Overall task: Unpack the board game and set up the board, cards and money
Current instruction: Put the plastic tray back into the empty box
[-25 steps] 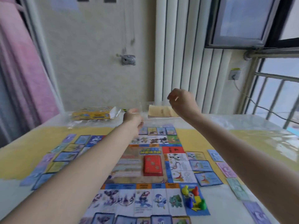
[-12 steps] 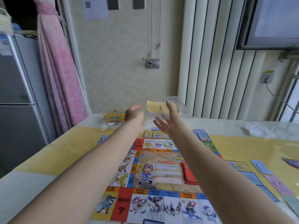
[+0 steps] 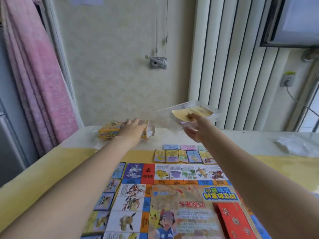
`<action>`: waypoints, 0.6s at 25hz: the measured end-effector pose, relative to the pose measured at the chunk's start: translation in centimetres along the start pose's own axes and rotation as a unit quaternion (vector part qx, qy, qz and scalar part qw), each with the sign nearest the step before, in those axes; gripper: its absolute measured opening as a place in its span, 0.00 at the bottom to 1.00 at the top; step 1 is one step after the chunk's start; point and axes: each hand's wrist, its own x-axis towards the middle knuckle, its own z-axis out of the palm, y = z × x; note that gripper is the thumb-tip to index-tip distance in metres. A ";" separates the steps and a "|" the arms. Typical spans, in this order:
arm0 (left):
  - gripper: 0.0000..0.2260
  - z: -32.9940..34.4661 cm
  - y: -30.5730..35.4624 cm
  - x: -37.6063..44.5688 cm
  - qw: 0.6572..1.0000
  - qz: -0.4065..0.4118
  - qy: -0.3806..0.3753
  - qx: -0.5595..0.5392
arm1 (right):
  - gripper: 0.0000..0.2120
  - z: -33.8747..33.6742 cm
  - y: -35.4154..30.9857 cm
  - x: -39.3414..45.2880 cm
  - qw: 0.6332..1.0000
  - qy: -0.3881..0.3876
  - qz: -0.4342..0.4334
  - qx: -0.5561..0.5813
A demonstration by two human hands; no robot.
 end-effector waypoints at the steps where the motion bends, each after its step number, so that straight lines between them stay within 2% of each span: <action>1: 0.27 0.7 0.6 0.9 0.998 0.017 -0.032 0.048 | 0.24 -0.1 0.1 1.0 1.000 0.005 -0.002 0.000; 3: 0.25 1.8 1.7 2.7 0.992 0.026 -0.078 0.092 | 0.25 -0.3 0.4 2.6 1.000 0.007 -0.007 -0.007; 5: 0.23 2.6 2.0 3.9 0.991 0.021 -0.085 0.106 | 0.22 -0.9 0.6 3.4 1.000 0.002 -0.003 -0.020; 8: 0.18 3.2 2.3 4.3 0.993 0.028 -0.026 0.110 | 0.16 -2.0 0.7 3.9 0.999 -0.008 0.004 -0.036; 13: 0.19 1.9 2.6 3.0 0.993 0.000 0.048 0.105 | 0.16 -2.8 0.5 3.0 0.999 -0.016 0.003 -0.031; 15: 0.19 0.6 1.7 2.8 0.986 0.010 0.134 0.101 | 0.16 -2.5 0.0 1.9 0.999 -0.019 -0.001 -0.027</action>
